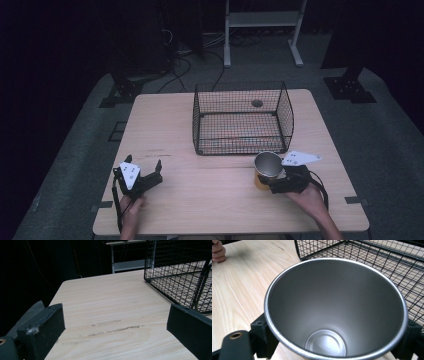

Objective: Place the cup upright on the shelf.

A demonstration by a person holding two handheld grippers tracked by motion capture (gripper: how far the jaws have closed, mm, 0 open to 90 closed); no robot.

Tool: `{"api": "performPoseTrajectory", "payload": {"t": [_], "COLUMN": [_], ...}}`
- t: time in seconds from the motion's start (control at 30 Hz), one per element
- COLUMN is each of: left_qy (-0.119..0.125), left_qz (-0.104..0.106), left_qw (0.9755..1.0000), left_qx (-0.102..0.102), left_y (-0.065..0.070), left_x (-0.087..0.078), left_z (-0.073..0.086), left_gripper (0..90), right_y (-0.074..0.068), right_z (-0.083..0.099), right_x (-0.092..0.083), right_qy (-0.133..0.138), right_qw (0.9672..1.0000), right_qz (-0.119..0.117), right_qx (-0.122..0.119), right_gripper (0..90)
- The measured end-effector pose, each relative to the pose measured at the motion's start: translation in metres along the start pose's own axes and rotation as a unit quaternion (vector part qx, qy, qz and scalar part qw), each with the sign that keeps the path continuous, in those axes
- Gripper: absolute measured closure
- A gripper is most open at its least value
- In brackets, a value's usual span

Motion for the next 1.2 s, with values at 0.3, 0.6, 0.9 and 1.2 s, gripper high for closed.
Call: {"api": "performPoseTrajectory", "payload": {"t": [0.3,0.6,0.9,1.2], "left_qy": [0.0,0.0,0.0,0.0], "left_qz": [-0.001,0.0,-0.001,-0.001], "left_qw": [1.0,1.0,1.0,1.0], "left_qx": [0.0,0.0,-0.001,-0.001], "left_y": [0.0,0.0,-0.001,-0.001], "left_x": [0.0,0.0,0.0,0.0], "left_z": [0.0,0.0,0.0,0.0], "left_gripper": [0.8,0.8,0.8,0.8], "right_y": [-0.003,-0.008,-0.009,-0.009], "right_z": [-0.012,-0.034,-0.045,-0.062], "right_x": [-0.004,-0.006,-0.01,-0.014], "right_qy": [0.004,0.001,0.005,0.008], "right_qw": [0.9997,0.9986,0.9978,0.9969], "right_qz": [-0.024,-0.053,-0.065,-0.076], "right_qx": [0.004,-0.005,-0.01,-0.019], "right_gripper": [14.0,14.0,14.0,14.0]}}
Point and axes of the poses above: each handheld gripper's, and its own axes: x roughly forward along the jaws, z roughly out of its underside, y roughly to its right, the point moved 6 cm from there along x, roughly forward along the jaws, and after that the axes turned 10 degrees about -z, right-handed, at the moved point
